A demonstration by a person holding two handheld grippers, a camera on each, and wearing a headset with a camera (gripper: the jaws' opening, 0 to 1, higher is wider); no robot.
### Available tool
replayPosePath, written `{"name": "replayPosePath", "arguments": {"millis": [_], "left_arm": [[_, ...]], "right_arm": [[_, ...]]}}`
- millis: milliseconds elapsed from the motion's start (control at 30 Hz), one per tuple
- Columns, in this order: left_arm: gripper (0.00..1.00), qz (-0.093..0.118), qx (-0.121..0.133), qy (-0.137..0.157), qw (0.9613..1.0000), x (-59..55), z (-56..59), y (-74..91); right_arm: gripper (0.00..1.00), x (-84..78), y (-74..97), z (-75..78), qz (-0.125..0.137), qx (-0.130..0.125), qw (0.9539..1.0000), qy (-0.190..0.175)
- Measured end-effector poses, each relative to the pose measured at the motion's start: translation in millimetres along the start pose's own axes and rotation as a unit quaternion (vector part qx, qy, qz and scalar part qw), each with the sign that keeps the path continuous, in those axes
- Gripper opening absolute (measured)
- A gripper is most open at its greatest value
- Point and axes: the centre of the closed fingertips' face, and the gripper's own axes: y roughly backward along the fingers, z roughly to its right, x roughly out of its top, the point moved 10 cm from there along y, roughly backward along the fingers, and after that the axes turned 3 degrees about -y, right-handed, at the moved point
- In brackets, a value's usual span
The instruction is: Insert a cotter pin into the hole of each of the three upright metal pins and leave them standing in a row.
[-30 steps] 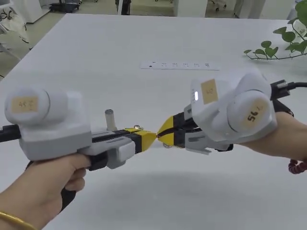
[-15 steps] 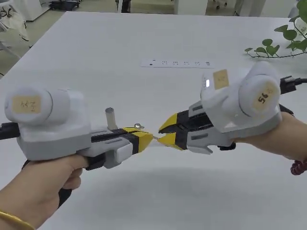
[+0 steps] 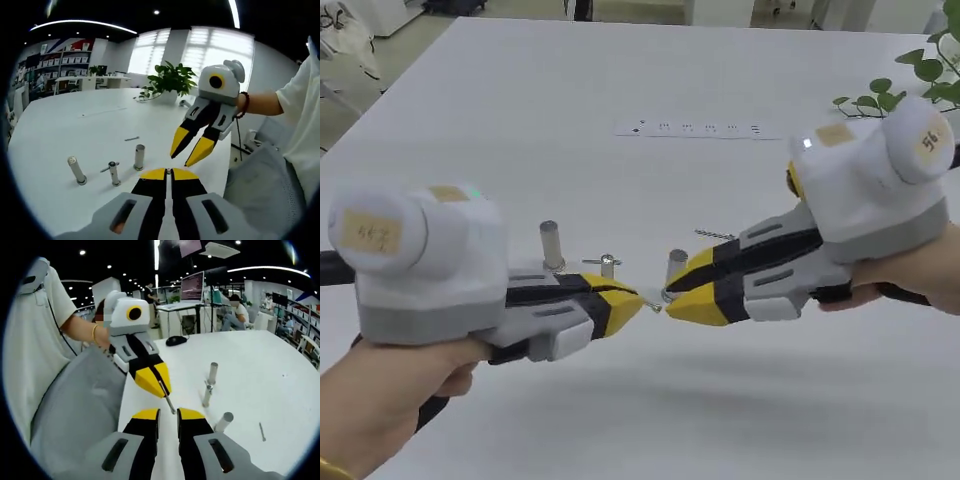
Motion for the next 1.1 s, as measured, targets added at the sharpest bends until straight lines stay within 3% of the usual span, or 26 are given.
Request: {"name": "replayPosePath", "arguments": {"millis": [267, 467, 567, 1100], "left_arm": [[0.0, -0.008, -0.036, -0.032, 0.9988, -2.6, 7.0, 2.1], [0.0, -0.009, -0.066, -0.055, 0.9963, -3.0, 12.2, 2.9], [0.0, -0.008, -0.08, -0.063, 0.9947, -3.0, 15.0, 3.3], [0.0, -0.005, -0.114, -0.083, 0.99, -3.5, 25.3, 3.0]], "right_arm": [[0.16, -6.6, 2.6, -3.9, -0.002, 0.035, 0.9994, -0.003], [0.16, -12.6, -1.6, -10.7, -0.013, 0.069, 0.9975, -0.003], [0.16, -14.8, -3.3, -11.6, -0.015, 0.075, 0.9971, -0.002], [0.13, -20.3, -9.6, -19.8, -0.004, 0.112, 0.9936, -0.009]]}}
